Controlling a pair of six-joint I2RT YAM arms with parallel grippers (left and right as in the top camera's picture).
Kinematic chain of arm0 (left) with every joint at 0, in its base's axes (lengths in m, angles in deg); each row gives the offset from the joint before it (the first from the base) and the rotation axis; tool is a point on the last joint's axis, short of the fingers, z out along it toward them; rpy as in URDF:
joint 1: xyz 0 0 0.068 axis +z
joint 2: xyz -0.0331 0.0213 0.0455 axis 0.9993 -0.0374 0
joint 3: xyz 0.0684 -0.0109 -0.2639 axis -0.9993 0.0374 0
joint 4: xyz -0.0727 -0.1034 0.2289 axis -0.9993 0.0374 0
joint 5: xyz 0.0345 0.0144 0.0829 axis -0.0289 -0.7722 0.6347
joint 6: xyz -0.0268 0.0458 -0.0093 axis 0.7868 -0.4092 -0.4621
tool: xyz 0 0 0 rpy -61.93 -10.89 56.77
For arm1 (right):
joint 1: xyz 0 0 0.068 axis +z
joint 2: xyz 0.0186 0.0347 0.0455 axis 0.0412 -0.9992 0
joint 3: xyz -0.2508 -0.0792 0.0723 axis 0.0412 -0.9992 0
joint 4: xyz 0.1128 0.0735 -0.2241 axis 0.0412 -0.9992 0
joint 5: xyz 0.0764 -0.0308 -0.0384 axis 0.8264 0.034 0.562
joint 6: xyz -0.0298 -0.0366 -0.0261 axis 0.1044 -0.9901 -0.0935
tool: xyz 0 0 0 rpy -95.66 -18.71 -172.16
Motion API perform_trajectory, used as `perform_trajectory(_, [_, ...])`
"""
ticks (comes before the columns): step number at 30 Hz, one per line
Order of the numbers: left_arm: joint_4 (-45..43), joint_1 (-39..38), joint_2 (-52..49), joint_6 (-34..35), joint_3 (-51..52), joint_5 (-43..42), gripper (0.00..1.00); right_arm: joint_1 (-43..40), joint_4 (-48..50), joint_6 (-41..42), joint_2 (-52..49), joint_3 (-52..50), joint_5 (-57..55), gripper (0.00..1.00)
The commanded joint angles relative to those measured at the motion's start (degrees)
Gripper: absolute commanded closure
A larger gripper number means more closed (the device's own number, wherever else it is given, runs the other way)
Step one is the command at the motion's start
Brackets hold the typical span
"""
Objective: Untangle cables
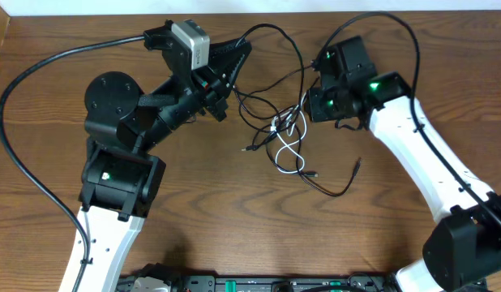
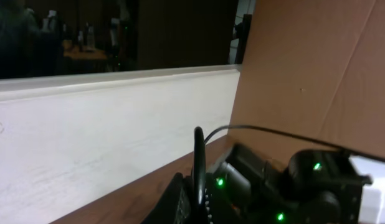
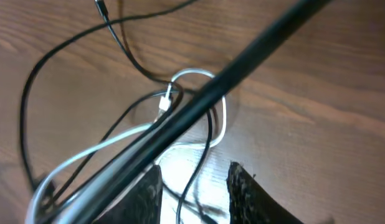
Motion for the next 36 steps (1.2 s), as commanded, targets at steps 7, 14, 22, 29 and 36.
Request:
perform_trajectory(7, [-0.31, -0.02, 1.25, 0.52, -0.22, 0.07, 0.92, 0.59, 13.31, -2.49, 0.39, -7.26, 1.18, 0.62])
perform_trajectory(14, [-0.28, 0.00, 2.73, 0.52, -0.22, 0.07, 0.92, 0.79, 29.92, -2.34, 0.39, -13.90, 5.22, 0.48])
perform_trajectory(22, [-0.28, 0.00, 4.83, 0.52, -0.22, 0.09, 0.92, 1.40, 45.22, -1.44, 0.37, -20.55, 11.19, 0.47])
perform_trajectory(29, [1.29, 0.00, 4.87, 0.52, -0.22, 0.09, 0.92, 1.66, 52.28, 0.72, 0.37, -21.73, 14.82, 0.39])
perform_trajectory(36, [1.55, 0.00, 4.90, 0.50, -0.22, 0.11, 0.92, 2.05, 58.58, 5.79, 0.35, -21.73, 15.69, 0.42])
